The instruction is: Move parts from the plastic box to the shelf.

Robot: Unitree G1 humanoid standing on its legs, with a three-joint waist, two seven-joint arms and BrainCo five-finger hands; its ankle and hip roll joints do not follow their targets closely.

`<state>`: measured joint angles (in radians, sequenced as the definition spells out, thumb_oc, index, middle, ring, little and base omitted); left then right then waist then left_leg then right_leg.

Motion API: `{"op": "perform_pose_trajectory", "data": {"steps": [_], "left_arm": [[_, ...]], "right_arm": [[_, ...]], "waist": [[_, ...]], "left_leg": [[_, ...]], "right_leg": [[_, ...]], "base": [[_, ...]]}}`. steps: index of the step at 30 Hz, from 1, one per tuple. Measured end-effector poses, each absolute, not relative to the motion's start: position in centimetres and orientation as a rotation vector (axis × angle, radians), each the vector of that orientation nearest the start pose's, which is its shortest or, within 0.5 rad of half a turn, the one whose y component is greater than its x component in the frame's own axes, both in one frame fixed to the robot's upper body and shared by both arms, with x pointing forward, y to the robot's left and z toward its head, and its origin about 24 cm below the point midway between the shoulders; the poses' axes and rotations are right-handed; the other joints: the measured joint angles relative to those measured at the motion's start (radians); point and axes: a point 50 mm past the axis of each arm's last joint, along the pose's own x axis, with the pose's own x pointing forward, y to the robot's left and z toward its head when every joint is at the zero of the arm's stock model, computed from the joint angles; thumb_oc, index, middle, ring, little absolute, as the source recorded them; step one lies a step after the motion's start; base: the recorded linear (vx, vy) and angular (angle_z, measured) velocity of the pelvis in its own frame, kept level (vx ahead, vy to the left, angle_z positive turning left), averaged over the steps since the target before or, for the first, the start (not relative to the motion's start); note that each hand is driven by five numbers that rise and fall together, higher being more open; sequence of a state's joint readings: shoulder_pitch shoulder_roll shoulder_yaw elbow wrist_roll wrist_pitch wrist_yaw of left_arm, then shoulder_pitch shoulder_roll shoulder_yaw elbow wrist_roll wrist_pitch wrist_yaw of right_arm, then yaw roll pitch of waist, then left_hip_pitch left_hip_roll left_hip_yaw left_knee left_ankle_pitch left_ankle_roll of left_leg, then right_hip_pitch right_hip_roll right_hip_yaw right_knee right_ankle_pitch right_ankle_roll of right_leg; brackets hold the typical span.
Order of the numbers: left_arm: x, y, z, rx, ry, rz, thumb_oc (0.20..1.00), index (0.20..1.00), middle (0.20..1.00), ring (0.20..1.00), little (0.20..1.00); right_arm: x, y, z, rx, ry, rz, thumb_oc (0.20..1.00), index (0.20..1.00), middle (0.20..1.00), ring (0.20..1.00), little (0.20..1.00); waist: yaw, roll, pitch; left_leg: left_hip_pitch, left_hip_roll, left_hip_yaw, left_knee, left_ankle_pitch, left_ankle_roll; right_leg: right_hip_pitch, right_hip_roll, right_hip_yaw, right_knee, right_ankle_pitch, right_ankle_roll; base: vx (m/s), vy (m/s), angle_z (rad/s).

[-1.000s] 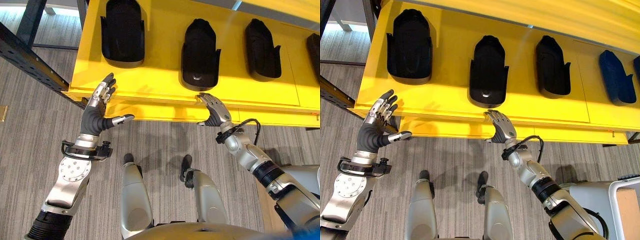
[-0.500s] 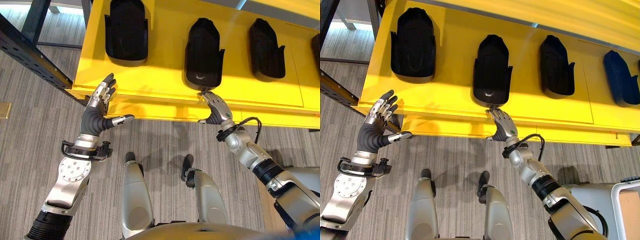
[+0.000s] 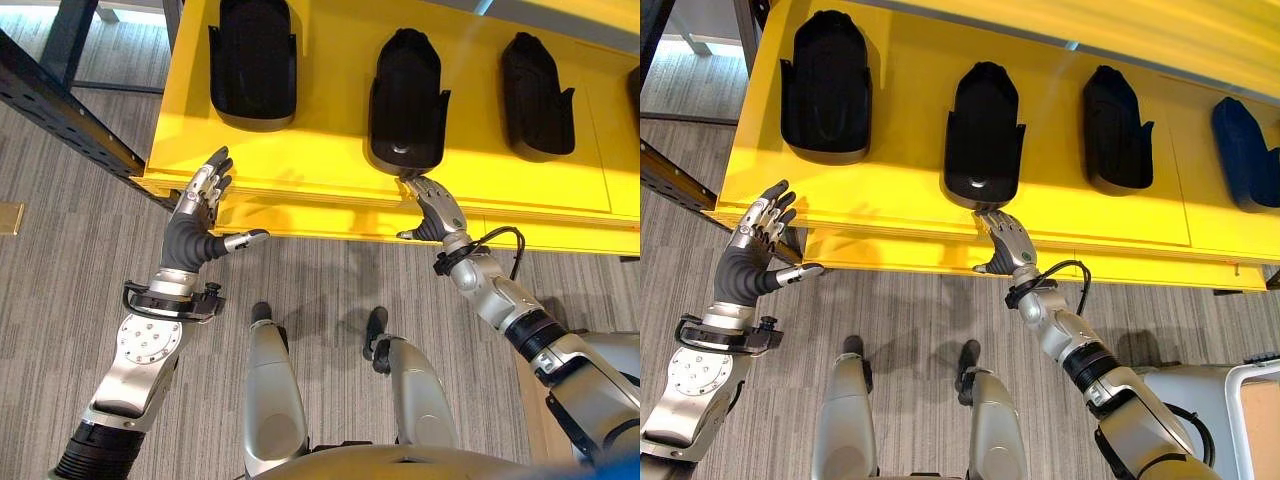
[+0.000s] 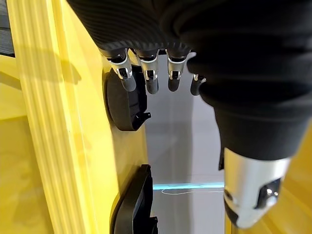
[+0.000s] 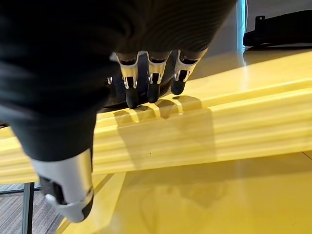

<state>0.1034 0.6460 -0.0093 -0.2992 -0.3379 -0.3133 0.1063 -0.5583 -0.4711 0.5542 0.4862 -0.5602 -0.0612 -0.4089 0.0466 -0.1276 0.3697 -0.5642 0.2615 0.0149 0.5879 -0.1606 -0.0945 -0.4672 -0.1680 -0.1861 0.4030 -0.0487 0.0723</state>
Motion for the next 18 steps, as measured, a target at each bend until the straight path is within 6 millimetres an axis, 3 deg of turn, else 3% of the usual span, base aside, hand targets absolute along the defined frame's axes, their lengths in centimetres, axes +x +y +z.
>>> {"op": "perform_pose_trajectory", "data": {"steps": [18], "left_arm": [[22.1,22.4,14.2,0.242,-0.467,-0.098,1.0,1.0,1.0,1.0,1.0]], "right_arm": [[34.7,-14.6,9.3,-1.189,-0.378,0.043,1.0,1.0,1.0,1.0,1.0]], "waist": [[0.004,0.011,0.009]], "left_leg": [[-0.011,-0.008,-0.001,0.014,-0.001,0.004]], "right_leg": [[-0.013,-0.01,0.003,0.018,-0.001,0.001]], "base": [[0.0,0.0,0.0]]}}
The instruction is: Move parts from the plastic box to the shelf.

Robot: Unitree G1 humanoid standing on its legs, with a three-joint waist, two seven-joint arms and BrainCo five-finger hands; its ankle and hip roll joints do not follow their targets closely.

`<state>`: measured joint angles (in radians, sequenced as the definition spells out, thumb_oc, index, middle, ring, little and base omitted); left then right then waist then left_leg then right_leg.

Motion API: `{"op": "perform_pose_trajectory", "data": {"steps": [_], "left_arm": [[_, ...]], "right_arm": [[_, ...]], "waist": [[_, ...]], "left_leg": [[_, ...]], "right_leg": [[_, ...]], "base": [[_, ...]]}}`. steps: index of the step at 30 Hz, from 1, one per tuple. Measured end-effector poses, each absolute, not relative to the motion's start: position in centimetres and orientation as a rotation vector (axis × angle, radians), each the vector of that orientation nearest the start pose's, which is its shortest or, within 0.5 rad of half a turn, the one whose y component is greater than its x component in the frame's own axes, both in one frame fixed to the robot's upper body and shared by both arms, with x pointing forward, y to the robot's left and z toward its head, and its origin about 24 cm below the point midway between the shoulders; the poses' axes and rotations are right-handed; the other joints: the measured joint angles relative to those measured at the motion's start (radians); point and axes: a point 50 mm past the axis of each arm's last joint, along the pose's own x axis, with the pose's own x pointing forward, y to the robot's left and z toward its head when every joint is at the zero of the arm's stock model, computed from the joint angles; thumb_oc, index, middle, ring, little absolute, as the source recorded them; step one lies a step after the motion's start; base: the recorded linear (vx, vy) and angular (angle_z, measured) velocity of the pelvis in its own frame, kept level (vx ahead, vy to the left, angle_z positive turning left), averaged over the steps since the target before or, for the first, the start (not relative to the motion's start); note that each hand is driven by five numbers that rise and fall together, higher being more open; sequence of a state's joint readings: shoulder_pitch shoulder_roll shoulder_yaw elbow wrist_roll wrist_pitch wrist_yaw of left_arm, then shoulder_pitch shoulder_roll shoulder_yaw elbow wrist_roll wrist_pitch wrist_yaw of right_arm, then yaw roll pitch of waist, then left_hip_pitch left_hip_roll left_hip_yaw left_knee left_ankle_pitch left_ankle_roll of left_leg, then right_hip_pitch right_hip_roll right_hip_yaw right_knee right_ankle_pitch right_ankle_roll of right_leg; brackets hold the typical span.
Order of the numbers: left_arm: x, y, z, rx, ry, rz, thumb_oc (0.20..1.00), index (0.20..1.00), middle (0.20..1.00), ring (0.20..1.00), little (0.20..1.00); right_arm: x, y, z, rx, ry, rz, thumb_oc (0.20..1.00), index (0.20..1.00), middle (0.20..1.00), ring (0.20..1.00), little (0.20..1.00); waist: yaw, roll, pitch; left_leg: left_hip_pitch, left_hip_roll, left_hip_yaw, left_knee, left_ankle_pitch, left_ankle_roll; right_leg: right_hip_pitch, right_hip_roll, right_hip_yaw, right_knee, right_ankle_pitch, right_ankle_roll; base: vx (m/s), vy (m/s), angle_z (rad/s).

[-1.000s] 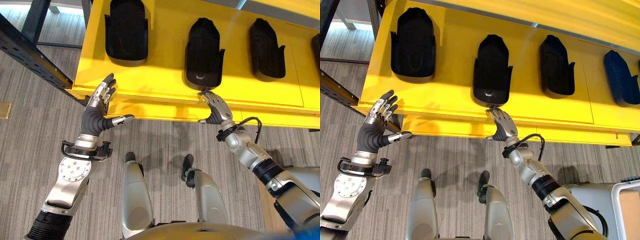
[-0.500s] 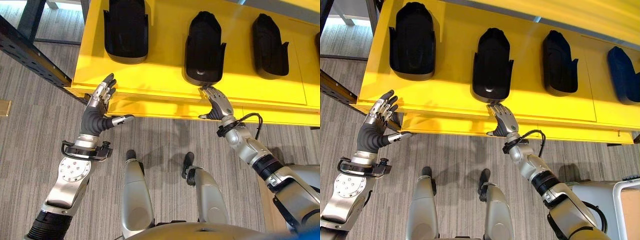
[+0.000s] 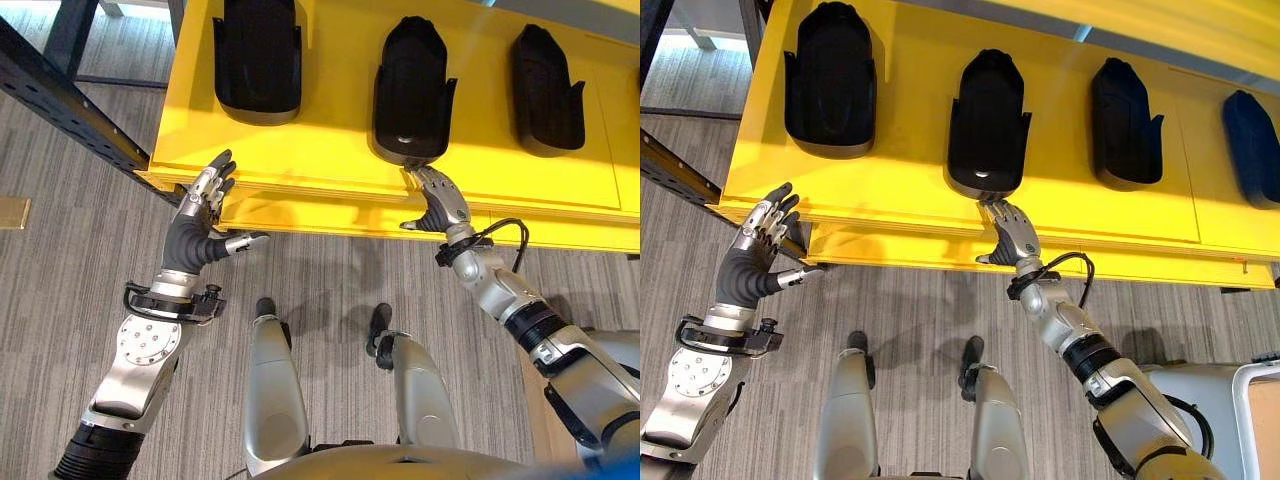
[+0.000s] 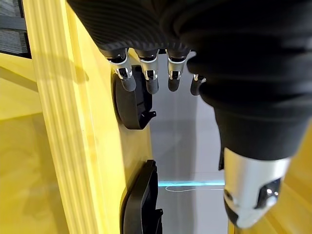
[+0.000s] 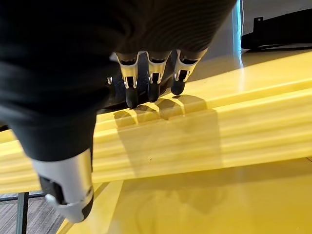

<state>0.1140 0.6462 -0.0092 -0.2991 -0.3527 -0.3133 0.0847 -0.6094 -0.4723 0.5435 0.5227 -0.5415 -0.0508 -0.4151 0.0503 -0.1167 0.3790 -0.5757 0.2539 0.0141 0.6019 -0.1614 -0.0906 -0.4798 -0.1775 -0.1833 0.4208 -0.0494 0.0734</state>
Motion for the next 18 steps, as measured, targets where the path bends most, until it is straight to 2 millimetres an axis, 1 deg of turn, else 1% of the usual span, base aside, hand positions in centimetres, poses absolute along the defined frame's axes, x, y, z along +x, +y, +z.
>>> {"op": "perform_pose_trajectory", "data": {"steps": [7,18], "left_arm": [[22.1,22.4,14.2,0.241,-0.466,-0.098,1.0,1.0,1.0,1.0,1.0],[22.1,22.5,14.1,0.23,-0.458,-0.109,1.0,1.0,1.0,1.0,1.0]], "right_arm": [[35.6,-15.1,10.8,-1.203,-0.402,0.006,1.0,1.0,1.0,1.0,1.0],[36.2,-15.7,11.7,-1.212,-0.404,-0.029,1.0,1.0,1.0,1.0,1.0]], "waist": [[0.003,0.012,0.009],[0.011,0.012,0.011]], "left_leg": [[-0.001,-0.001,-0.002,0.002,0.0,0.0],[-0.003,-0.008,-0.003,0.003,0.0,0.0]], "right_leg": [[-0.001,-0.001,0.0,0.004,0.0,0.0],[-0.006,-0.006,0.002,0.01,-0.004,0.004]], "base": [[0.0,0.0,0.0],[0.0,0.0,0.0]]}}
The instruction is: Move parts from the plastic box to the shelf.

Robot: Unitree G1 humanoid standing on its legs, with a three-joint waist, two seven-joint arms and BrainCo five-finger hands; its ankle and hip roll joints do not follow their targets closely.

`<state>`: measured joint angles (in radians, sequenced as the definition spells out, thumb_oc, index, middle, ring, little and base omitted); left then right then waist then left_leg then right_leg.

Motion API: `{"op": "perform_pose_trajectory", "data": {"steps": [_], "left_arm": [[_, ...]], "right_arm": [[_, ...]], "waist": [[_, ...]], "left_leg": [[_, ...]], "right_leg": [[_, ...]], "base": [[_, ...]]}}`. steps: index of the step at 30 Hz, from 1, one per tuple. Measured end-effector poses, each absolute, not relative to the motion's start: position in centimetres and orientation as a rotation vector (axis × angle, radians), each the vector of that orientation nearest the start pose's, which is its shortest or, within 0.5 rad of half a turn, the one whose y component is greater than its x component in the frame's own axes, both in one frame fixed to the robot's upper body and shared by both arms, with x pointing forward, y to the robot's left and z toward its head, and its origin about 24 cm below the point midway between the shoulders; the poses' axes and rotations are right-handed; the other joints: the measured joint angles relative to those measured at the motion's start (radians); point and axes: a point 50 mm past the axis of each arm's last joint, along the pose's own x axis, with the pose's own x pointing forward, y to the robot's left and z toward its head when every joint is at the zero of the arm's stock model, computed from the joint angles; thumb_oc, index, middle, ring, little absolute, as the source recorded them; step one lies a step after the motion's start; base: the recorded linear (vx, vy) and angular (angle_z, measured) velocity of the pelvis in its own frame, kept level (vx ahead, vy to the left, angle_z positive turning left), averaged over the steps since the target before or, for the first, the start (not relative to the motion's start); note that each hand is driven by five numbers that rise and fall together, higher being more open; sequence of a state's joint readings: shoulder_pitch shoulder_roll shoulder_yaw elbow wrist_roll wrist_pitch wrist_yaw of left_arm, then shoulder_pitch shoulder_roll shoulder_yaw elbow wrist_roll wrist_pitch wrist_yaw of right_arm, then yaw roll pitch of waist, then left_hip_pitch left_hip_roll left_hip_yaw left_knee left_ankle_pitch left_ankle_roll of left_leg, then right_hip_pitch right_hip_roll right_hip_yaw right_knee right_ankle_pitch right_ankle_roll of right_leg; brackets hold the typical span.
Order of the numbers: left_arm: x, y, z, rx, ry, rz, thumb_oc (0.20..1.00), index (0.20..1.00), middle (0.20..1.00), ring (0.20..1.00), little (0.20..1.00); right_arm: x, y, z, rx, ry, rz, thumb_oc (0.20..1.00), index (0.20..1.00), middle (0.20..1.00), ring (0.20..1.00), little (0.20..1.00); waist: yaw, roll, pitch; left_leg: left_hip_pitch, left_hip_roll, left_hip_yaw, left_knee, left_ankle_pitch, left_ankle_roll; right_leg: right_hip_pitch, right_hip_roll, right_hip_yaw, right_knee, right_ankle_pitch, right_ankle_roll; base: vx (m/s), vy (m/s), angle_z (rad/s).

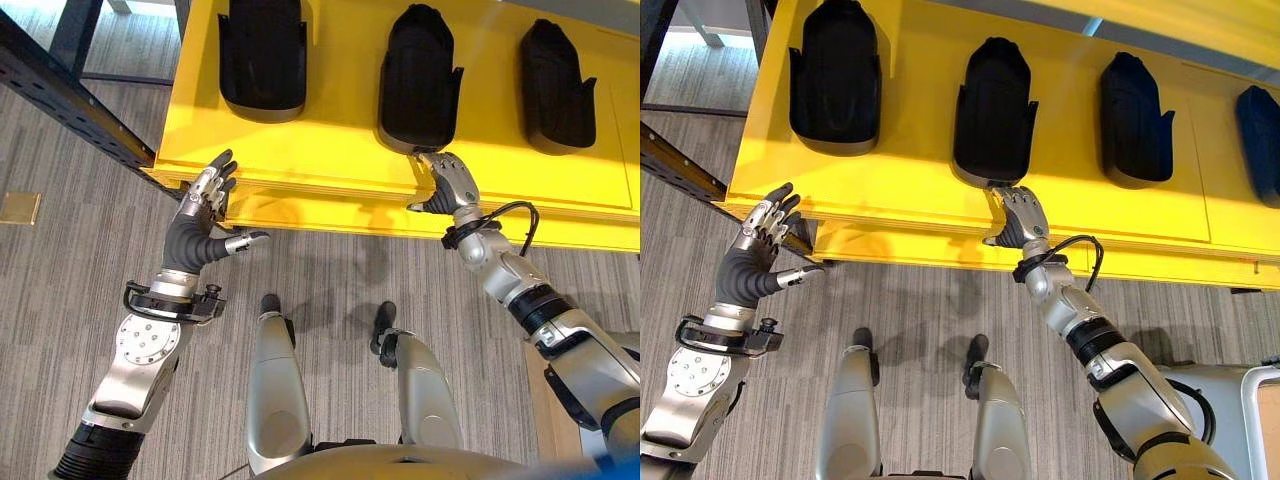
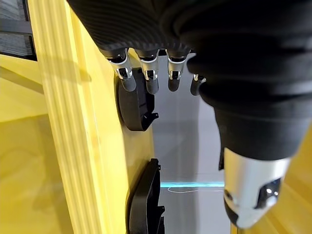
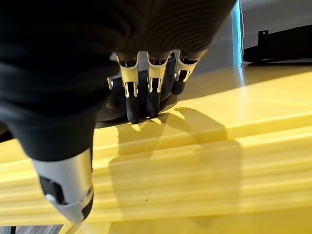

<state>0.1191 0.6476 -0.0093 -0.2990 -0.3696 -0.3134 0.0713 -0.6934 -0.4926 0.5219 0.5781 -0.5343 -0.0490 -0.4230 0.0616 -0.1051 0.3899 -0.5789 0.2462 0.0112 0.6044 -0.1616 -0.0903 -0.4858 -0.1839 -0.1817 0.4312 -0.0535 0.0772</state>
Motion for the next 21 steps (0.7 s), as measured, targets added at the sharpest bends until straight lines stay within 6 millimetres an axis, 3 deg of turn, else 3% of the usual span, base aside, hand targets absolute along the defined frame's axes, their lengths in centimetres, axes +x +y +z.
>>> {"op": "perform_pose_trajectory", "data": {"steps": [8,21], "left_arm": [[22.1,22.5,14.1,0.228,-0.457,-0.111,1.0,1.0,1.0,1.0,1.0],[22.0,22.6,14.1,0.234,-0.451,-0.123,1.0,1.0,1.0,1.0,1.0]], "right_arm": [[36.9,-16.6,13.7,-1.252,-0.43,-0.072,1.0,1.0,1.0,1.0,1.0],[37.1,-18.3,13.7,-1.299,-0.382,-0.096,1.0,1.0,1.0,1.0,1.0]], "waist": [[0.007,0.0,0.001],[0.011,0.004,0.012]], "left_leg": [[-0.029,-0.005,-0.004,0.018,-0.002,0.003],[-0.034,-0.007,-0.007,0.028,-0.004,0.007]], "right_leg": [[-0.027,-0.007,0.0,0.024,-0.006,0.001],[-0.028,-0.01,-0.001,0.031,-0.008,0.001]], "base": [[0.0,-0.001,0.01],[0.0,0.0,0.0]]}}
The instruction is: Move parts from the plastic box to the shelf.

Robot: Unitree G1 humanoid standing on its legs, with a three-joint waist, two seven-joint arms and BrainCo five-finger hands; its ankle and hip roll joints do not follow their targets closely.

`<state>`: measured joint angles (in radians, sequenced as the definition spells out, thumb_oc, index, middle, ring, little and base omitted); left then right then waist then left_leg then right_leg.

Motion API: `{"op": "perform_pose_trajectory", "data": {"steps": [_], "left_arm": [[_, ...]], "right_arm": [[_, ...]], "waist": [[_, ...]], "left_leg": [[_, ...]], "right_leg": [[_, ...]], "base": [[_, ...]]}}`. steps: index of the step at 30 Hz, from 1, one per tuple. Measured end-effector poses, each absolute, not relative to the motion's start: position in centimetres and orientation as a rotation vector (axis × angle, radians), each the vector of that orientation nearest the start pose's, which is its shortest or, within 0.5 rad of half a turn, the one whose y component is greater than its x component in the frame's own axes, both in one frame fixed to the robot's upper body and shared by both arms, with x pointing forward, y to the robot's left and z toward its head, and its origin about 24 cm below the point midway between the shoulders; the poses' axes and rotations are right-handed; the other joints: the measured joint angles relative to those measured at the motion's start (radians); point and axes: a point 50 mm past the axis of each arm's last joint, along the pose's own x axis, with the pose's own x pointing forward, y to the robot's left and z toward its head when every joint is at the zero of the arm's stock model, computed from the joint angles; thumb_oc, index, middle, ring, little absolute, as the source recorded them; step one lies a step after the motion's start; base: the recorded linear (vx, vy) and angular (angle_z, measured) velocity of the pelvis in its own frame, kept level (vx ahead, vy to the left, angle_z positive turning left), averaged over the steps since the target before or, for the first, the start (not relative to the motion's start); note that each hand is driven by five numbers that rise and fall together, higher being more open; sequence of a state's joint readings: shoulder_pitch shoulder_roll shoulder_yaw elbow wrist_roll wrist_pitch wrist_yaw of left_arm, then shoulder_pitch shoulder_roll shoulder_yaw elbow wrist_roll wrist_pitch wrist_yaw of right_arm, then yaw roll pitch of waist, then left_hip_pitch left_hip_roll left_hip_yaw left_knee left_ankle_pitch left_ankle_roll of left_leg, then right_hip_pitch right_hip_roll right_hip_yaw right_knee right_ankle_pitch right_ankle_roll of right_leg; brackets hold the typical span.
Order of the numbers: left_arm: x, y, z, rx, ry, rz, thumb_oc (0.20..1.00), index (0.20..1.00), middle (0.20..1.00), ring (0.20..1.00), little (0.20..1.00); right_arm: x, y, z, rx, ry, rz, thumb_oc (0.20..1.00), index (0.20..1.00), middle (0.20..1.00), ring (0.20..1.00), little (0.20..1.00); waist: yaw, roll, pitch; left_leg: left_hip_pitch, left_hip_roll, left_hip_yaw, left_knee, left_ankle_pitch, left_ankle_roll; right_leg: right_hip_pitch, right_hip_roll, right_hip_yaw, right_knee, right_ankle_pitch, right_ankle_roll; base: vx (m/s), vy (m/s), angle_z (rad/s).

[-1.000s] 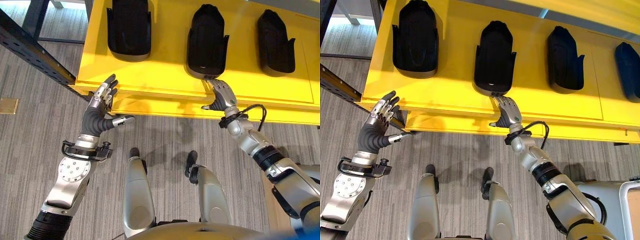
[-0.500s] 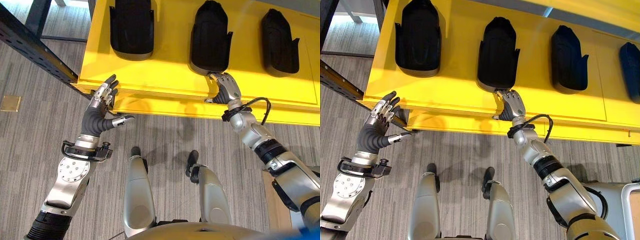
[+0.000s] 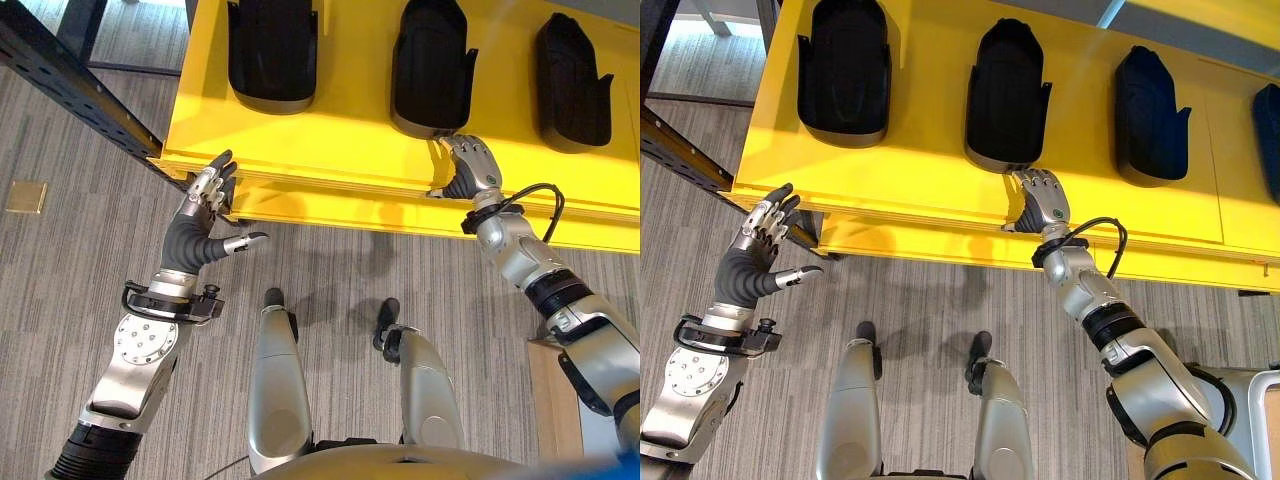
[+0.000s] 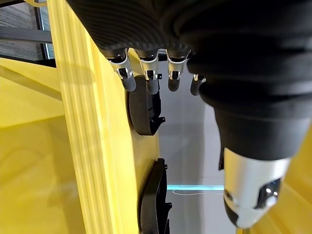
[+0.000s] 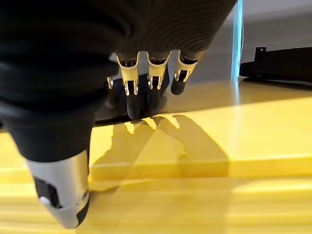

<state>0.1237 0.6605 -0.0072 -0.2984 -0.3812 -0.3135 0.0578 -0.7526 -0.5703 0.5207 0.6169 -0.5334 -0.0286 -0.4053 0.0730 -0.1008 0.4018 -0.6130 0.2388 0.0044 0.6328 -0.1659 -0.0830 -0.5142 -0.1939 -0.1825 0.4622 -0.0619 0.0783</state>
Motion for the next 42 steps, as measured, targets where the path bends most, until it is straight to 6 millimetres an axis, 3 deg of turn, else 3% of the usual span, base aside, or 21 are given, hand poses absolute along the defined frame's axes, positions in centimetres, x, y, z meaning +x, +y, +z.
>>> {"op": "perform_pose_trajectory", "data": {"steps": [15,18,22,24,25,27,29,36,42], "left_arm": [[22.1,22.9,14.4,0.256,-0.453,-0.124,1.0,1.0,1.0,1.0,1.0],[22.2,22.9,14.5,0.253,-0.463,-0.121,1.0,1.0,1.0,1.0,1.0],[22.4,22.8,14.7,0.254,-0.47,-0.121,1.0,1.0,1.0,1.0,1.0],[22.5,22.6,14.7,0.23,-0.489,-0.097,1.0,1.0,1.0,1.0,1.0],[22.5,22.7,14.6,0.239,-0.484,-0.086,1.0,1.0,1.0,1.0,1.0],[22.5,22.7,14.7,0.241,-0.486,-0.08,1.0,1.0,1.0,1.0,1.0],[22.5,22.7,14.9,0.27,-0.497,-0.073,1.0,1.0,1.0,1.0,1.0],[22.1,22.9,14.5,0.304,-0.477,-0.07,1.0,1.0,1.0,1.0,1.0],[21.6,23.2,13.8,0.319,-0.439,-0.062,1.0,1.0,1.0,1.0,1.0]], "right_arm": [[37.2,-18.0,14.3,-1.279,-0.401,-0.102,1.0,1.0,1.0,1.0,1.0],[36.0,-17.7,14.1,-1.192,-0.43,-0.099,1.0,1.0,1.0,1.0,1.0],[35.9,-17.6,14.0,-1.19,-0.434,-0.09,1.0,1.0,1.0,1.0,1.0],[33.1,-17.0,12.8,-1.017,-0.457,-0.097,1.0,1.0,1.0,1.0,1.0],[31.6,-16.4,11.2,-0.992,-0.453,-0.027,1.0,1.0,1.0,1.0,1.0],[31.2,-16.5,10.6,-0.981,-0.437,-0.021,1.0,1.0,1.0,1.0,1.0],[30.6,-17.0,9.6,-0.957,-0.393,-0.017,1.0,1.0,1.0,1.0,1.0],[27.7,-16.6,10.1,-0.818,-0.448,0.016,1.0,1.0,1.0,1.0,1.0],[25.5,-17.0,9.6,-0.702,-0.434,0.036,1.0,1.0,1.0,1.0,1.0]], "waist": [[-0.01,0.007,0.026],[-0.007,0.008,0.026],[-0.009,0.008,0.026],[-0.023,0.002,0.026],[-0.031,-0.006,0.021],[-0.04,-0.006,0.021],[-0.074,-0.011,0.018],[-0.089,-0.052,-0.013],[-0.116,-0.079,-0.042]], "left_leg": [[-0.008,-0.009,-0.006,0.004,0.0,0.0],[-0.01,-0.011,-0.005,0.005,0.0,0.0],[-0.01,-0.011,-0.005,0.008,-0.002,0.002],[0.001,-0.012,-0.009,0.008,-0.004,0.001],[0.01,-0.008,-0.007,0.014,-0.012,0.002],[0.01,-0.008,-0.007,0.014,-0.013,0.002],[0.008,-0.006,-0.004,0.016,-0.014,0.002],[0.021,0.009,0.013,0.001,-0.012,0.005],[0.114,0.019,0.027,-0.043,-0.014,0.001]], "right_leg": [[-0.012,-0.007,0.001,0.011,-0.004,0.001],[-0.014,-0.009,0.001,0.015,-0.005,0.002],[-0.015,-0.011,0.001,0.021,-0.007,0.002],[0.0,-0.011,-0.003,0.027,-0.012,0.008],[0.007,-0.008,0.0,0.025,-0.012,0.008],[0.008,-0.008,0.0,0.022,-0.012,0.008],[0.012,-0.004,0.004,0.004,-0.007,0.007],[0.026,0.009,0.009,-0.033,0.011,0.011],[0.122,0.021,0.006,-0.093,0.015,0.016]], "base": [[0.0,0.0,0.0],[0.0,0.0,0.0],[-0.01,0.0,0.03],[-0.01,-0.001,0.06],[-0.01,0.003,-0.1],[0.0,0.005,-0.05],[-0.01,0.015,-0.07],[-0.01,0.009,-0.06],[0.05,-0.008,-0.03]]}}
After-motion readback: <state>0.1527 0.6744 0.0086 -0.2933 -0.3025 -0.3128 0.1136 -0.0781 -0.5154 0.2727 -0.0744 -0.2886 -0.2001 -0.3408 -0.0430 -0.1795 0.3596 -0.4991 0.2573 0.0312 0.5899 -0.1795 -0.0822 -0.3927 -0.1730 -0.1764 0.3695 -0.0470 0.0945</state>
